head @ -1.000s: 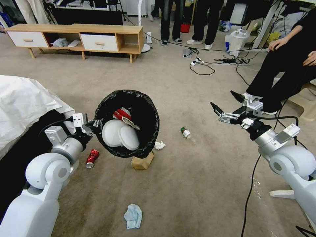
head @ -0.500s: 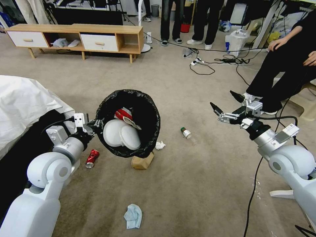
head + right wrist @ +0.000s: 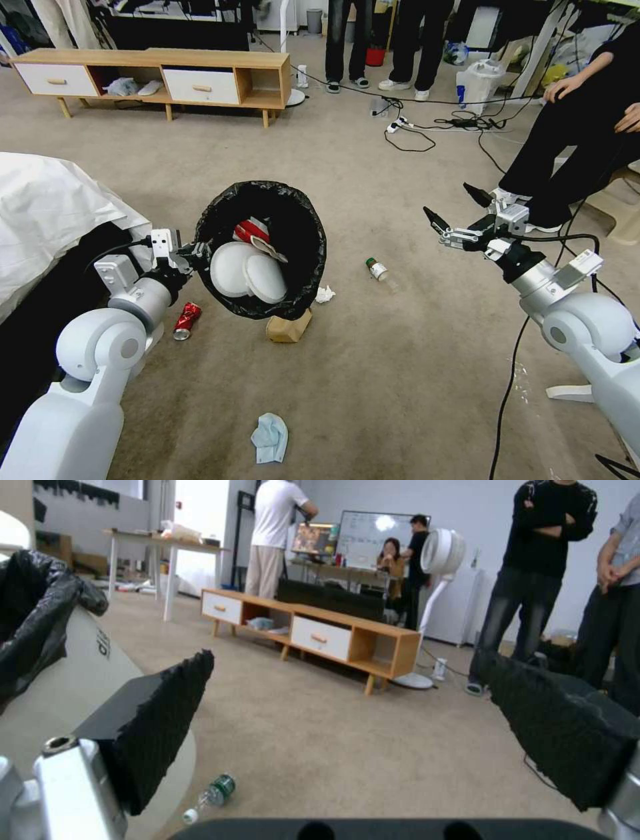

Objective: Pick up the trash bin and place the garbage on the floor into it.

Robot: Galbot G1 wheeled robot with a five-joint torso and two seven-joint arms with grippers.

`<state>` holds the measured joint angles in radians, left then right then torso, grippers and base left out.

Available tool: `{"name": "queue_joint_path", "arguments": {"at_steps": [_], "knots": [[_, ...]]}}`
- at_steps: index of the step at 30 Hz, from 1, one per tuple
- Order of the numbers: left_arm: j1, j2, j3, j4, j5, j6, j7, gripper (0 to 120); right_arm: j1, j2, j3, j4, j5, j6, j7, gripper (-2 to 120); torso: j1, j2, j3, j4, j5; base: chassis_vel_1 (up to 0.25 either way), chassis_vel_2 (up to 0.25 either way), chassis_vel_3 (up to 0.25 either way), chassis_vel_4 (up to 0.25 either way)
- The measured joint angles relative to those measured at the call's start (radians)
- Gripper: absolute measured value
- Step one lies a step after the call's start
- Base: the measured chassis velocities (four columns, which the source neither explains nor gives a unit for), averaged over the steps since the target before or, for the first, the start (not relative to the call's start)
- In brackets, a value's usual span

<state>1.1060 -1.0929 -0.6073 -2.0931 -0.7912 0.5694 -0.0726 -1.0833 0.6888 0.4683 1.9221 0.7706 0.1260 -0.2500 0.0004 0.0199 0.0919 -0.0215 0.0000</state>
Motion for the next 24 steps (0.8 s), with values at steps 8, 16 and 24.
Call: {"name": "queue_joint_path", "arguments": {"at_steps": [8,16,24], "knots": [[-0.003,0.000,0.000,0.000,-0.002,0.001,-0.003,2,0.002,-0.001,0.000,0.001,0.001,0.000,0.000,100,0.000,0.000,0.000,0.0001,0.0000,0.000,0.000,0.000,0.000],[-0.006,0.001,0.000,0.001,-0.004,0.001,-0.004,2,0.002,0.000,-0.001,0.001,-0.001,0.000,0.000,100,0.000,0.000,0.000,0.0001,0.0000,0.000,0.000,0.000,0.000],[-0.007,0.000,0.000,0.002,-0.008,0.002,-0.005,2,0.004,-0.001,-0.001,0.002,-0.002,0.000,0.000,100,0.000,0.000,0.000,0.0001,0.0000,0.000,0.000,0.000,0.000]]}}
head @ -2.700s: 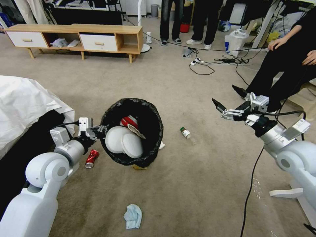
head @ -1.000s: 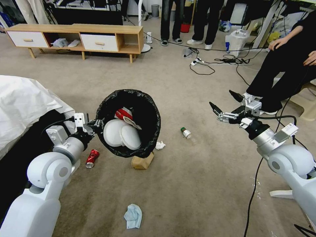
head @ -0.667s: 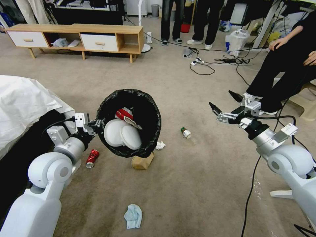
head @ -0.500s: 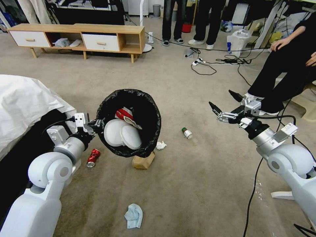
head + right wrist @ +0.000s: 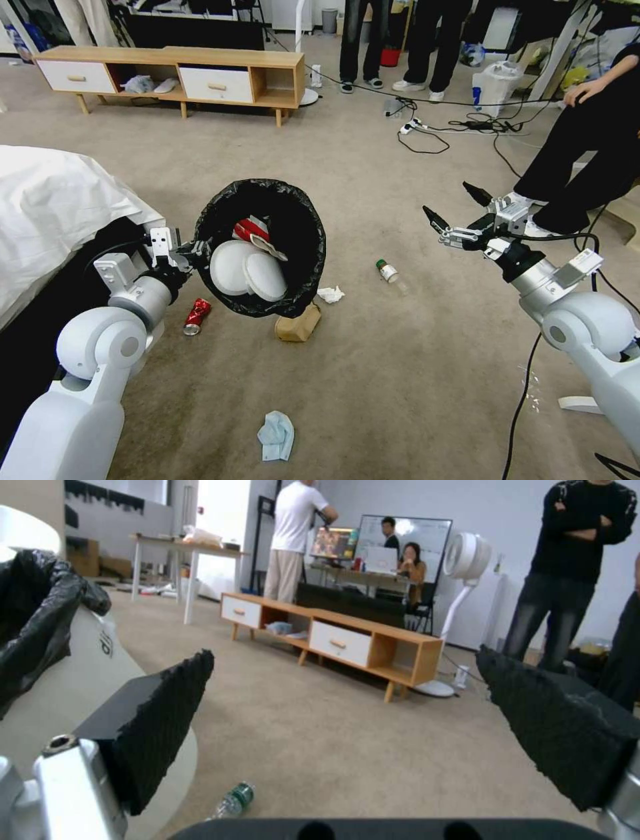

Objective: Pick up the trash bin and place the garbage on the floor into it.

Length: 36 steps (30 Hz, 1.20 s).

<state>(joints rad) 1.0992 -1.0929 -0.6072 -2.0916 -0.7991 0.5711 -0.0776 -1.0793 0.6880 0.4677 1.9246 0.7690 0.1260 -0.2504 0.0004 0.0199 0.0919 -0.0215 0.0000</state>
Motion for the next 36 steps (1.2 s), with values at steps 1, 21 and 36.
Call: {"name": "queue_joint_path", "arguments": {"at_steps": [1,21,36], "knots": [[0.000,0.000,0.000,0.000,-0.001,0.000,0.000,2,0.000,0.000,0.000,0.000,0.000,0.000,0.000,100,0.000,0.000,0.000,0.0000,0.0000,0.000,0.000,0.000,0.000],[0.001,0.000,-0.001,-0.010,-0.013,0.007,-0.006,2,0.002,-0.004,0.001,0.009,0.001,-0.002,-0.001,100,0.000,0.000,0.000,0.0000,0.0000,0.000,0.000,0.000,0.000],[0.009,0.004,-0.002,-0.031,-0.067,0.032,-0.026,2,0.006,-0.004,-0.001,0.002,0.001,-0.003,-0.001,100,0.000,0.000,0.000,-0.0001,0.0000,0.000,0.000,0.000,0.000]]}}
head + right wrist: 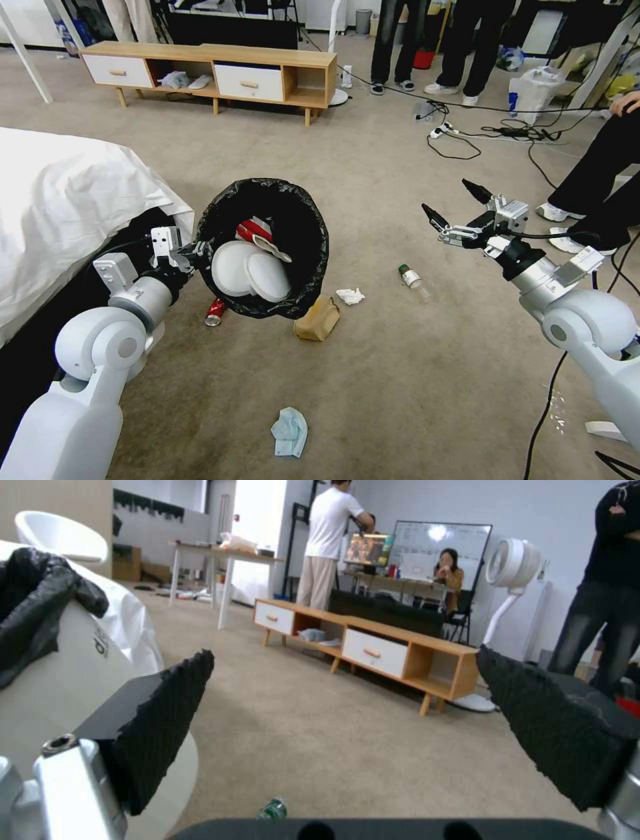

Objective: Pick up the trash bin and place the garbage on the floor into it.

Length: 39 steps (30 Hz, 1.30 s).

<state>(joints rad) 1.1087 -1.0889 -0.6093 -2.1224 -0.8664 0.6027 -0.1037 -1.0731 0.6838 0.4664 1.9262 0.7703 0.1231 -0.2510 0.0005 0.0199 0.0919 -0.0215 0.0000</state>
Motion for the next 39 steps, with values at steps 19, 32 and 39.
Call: {"name": "queue_joint_path", "arguments": {"at_steps": [19,32,39], "knots": [[0.075,0.029,-0.070,-0.081,-0.061,0.034,-0.042,2,0.004,0.002,0.002,-0.035,0.000,0.006,-0.013,100,0.000,0.000,0.000,0.0000,-0.0001,0.000,0.000,0.000,0.000],[0.088,0.031,-0.083,-0.092,-0.068,0.034,-0.044,2,0.010,0.004,-0.002,-0.040,-0.001,0.008,-0.014,100,0.000,0.000,0.000,0.0001,0.0000,0.000,0.000,0.000,0.000],[0.092,0.031,-0.083,-0.098,-0.074,0.035,-0.044,2,0.011,0.004,-0.002,-0.042,-0.001,0.009,-0.014,100,0.000,0.000,0.000,0.0001,0.0000,0.000,0.000,0.000,0.000]]}}
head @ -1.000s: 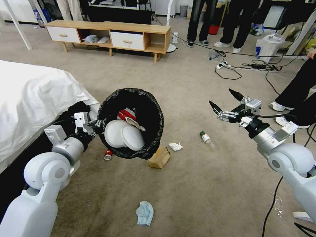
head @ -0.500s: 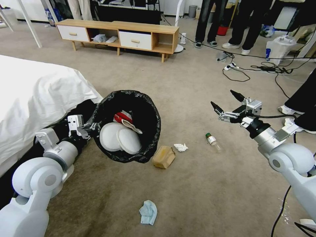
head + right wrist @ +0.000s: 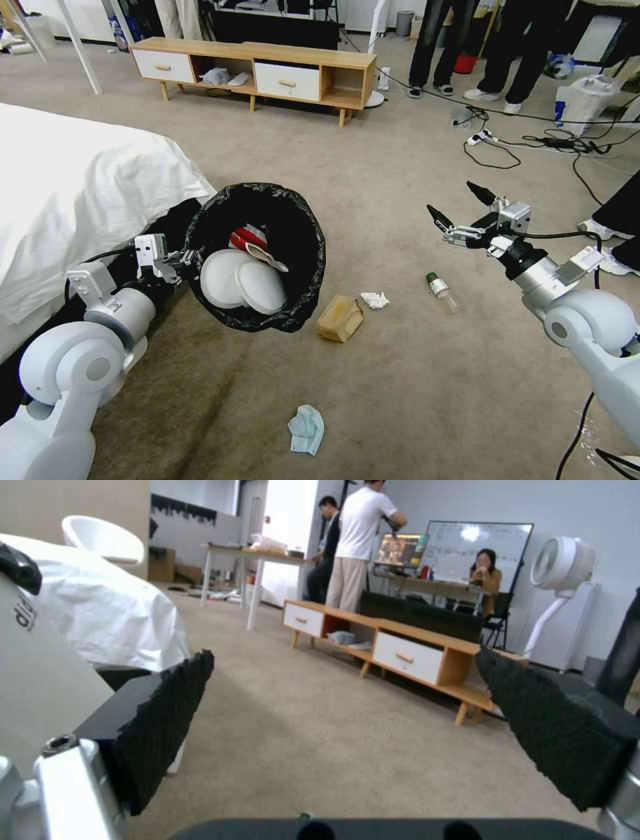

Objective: Pick up the trash bin and place the garbage on the floor into it.

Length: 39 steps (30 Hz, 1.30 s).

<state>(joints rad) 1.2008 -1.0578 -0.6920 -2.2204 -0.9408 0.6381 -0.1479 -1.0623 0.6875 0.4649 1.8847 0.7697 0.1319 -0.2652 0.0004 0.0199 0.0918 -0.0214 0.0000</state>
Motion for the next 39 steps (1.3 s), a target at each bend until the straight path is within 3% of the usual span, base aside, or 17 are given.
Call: {"name": "queue_joint_path", "arguments": {"at_steps": [7,22,28,30,36,38,39], "knots": [[0.002,0.001,-0.007,-0.006,-0.046,0.013,-0.017,2,-0.001,-0.003,0.004,-0.001,0.001,0.001,-0.001,100,0.000,0.000,0.000,-0.0001,0.0000,0.000,0.000,0.000,0.000],[-0.003,-0.001,-0.004,0.000,-0.037,0.005,-0.013,2,-0.002,-0.003,0.001,0.000,0.007,0.004,-0.003,100,0.000,0.000,0.000,-0.0001,-0.0001,0.000,0.000,0.000,0.000],[-0.008,-0.002,-0.020,-0.010,-0.064,0.049,-0.015,2,0.001,-0.023,-0.026,0.020,0.069,-0.033,0.013,100,0.000,0.000,0.000,-0.0001,0.0000,0.000,0.000,0.000,0.000],[-0.015,-0.005,-0.052,-0.017,-0.084,0.095,-0.005,2,0.009,-0.045,-0.068,0.050,0.118,-0.096,0.041,100,0.000,0.000,0.000,0.0001,0.0000,0.000,0.000,0.000,0.000],[-0.016,-0.012,-0.068,-0.011,-0.065,0.097,0.027,2,0.021,-0.066,-0.142,0.108,0.190,-0.218,0.100,100,0.000,0.000,0.000,-0.0002,-0.0002,0.000,0.000,0.000,0.000],[-0.011,-0.016,-0.074,-0.002,-0.032,0.100,0.060,2,0.051,-0.071,-0.262,0.139,0.240,-0.300,0.163,100,0.000,0.000,0.000,0.0000,-0.0002,0.000,0.000,0.000,0.000],[-0.011,-0.016,-0.074,-0.002,-0.032,0.100,0.060,2,0.051,-0.071,-0.262,0.139,0.240,-0.300,0.163,100,0.000,0.000,0.000,0.0000,-0.0002,0.000,0.000,0.000,0.000]]}}
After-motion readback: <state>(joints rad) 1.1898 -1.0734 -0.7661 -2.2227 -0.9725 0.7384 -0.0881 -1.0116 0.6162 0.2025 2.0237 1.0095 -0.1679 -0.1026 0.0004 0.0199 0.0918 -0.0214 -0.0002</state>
